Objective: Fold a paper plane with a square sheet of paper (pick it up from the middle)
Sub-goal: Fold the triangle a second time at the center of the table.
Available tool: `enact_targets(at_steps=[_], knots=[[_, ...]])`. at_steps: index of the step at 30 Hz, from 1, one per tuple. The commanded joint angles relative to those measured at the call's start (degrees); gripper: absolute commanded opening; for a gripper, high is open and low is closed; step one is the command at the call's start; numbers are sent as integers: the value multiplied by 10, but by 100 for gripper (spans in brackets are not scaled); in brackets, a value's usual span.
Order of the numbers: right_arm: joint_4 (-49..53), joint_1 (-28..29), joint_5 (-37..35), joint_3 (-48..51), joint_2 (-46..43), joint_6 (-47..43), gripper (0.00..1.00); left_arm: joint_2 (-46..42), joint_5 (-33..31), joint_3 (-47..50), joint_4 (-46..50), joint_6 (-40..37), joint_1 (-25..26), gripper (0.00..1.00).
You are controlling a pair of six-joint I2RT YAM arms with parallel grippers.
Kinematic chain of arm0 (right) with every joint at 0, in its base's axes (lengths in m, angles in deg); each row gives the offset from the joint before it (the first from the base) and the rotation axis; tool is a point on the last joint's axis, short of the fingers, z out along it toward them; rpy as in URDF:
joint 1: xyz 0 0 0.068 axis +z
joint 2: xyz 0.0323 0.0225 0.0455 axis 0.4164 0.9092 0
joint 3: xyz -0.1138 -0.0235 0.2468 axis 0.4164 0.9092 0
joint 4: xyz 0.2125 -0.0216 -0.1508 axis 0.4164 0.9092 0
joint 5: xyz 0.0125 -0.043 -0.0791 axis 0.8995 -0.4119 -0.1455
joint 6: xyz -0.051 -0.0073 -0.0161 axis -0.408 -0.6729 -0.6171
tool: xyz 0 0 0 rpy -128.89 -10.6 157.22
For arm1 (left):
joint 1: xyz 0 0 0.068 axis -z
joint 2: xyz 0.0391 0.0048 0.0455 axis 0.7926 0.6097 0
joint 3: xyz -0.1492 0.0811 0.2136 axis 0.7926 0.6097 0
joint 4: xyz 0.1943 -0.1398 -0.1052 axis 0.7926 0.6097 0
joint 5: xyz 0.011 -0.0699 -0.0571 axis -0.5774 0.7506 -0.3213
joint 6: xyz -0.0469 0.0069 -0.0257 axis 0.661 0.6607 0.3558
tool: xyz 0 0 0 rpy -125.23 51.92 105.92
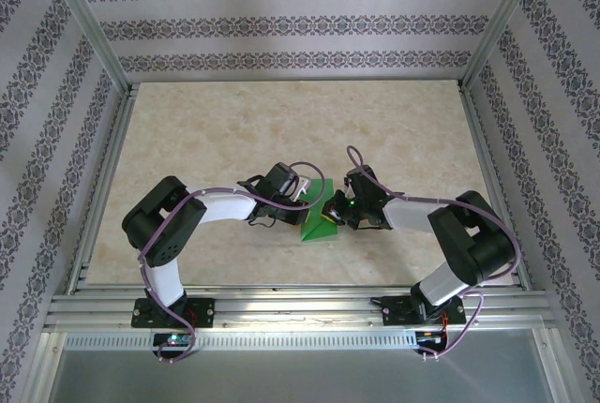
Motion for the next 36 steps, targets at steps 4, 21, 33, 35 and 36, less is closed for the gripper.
enact_targets(at_steps=[4,21,33,35,36], knots=[[10,-6,-3,7,30,-10,0,8,0,-1,46,-15,-6,0],[9,-8,-10,20,32,-2,0,-125,64,6,31,143,-9,7],[13,-9,-7,22,31,-4,0,-36,189,-12,-39,236,25,0],[13,-11,-7,22,29,-6,0,-22,192,-18,-37,235,29,0],[15,-12,-7,22,29,-6,0,-15,189,-21,-34,233,31,0]])
